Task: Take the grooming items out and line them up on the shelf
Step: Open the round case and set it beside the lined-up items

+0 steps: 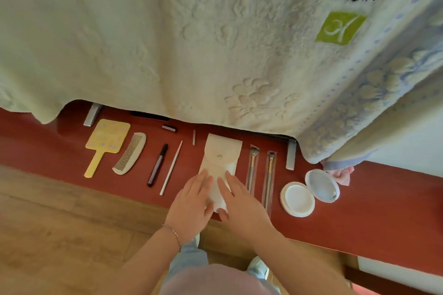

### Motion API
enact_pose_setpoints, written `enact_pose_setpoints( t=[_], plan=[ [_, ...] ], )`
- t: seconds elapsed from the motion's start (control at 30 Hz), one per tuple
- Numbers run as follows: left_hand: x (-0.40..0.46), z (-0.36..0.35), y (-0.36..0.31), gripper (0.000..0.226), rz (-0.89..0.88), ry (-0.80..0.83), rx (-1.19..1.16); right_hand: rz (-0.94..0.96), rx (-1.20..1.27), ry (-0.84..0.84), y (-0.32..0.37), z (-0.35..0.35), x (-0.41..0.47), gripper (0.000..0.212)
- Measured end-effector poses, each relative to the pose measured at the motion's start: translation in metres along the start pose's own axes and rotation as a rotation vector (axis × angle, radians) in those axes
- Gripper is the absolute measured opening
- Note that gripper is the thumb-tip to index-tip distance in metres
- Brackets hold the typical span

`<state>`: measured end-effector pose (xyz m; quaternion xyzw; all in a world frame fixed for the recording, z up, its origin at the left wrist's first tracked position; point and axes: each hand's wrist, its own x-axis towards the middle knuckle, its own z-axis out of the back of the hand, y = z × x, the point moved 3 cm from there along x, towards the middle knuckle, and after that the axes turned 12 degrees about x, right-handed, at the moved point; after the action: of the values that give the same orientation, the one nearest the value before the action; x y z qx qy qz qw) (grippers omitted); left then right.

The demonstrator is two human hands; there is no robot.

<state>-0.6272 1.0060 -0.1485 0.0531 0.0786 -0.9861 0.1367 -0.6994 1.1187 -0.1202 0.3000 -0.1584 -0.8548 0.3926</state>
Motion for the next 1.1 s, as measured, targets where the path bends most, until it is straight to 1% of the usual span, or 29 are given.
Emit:
enact_pose_setpoints(
  t=[0.07, 0.17, 0.2, 0.33, 0.57, 0.67, 0.73, 0.83, 0.97, 1.1],
  plan=[
    [0.001, -0.001, 0.004, 0.065, -0.034, 0.002, 0.011, -0.014, 0.004, 0.008, 0.005, -0.007, 0.004, 0.067],
    [0.003, -0.003, 0.010, 0.075, -0.069, 0.016, 0.053, -0.033, 0.007, -0.021, 0.007, -0.014, 0.005, 0.070],
    [0.005, -0.002, 0.011, 0.076, -0.078, -0.001, 0.064, -0.039, 0.008, -0.036, 0.007, -0.016, 0.005, 0.070],
    [0.011, 0.000, 0.006, 0.072, -0.127, -0.085, 0.093, -0.070, -0.034, -0.054, 0.003, -0.019, 0.006, 0.071],
    [0.010, -0.005, 0.004, 0.069, -0.123, -0.072, 0.049, -0.084, -0.003, -0.087, -0.001, -0.019, 0.005, 0.071],
    [0.012, -0.008, 0.004, 0.068, -0.129, -0.047, 0.067, -0.059, -0.012, -0.137, -0.002, -0.021, 0.006, 0.071],
    [0.012, -0.008, 0.005, 0.067, -0.142, -0.046, 0.075, -0.034, -0.056, -0.162, -0.003, -0.023, 0.006, 0.078],
    [0.012, -0.006, 0.007, 0.067, -0.167, -0.048, 0.052, -0.060, -0.026, -0.211, -0.003, -0.022, 0.006, 0.091],
    [0.009, -0.005, 0.009, 0.066, -0.152, 0.005, -0.008, -0.043, -0.044, -0.175, -0.003, -0.025, 0.007, 0.086],
    [0.008, -0.005, 0.009, 0.063, -0.156, 0.033, -0.065, -0.082, -0.032, -0.145, -0.006, -0.025, 0.006, 0.102]
  ],
)
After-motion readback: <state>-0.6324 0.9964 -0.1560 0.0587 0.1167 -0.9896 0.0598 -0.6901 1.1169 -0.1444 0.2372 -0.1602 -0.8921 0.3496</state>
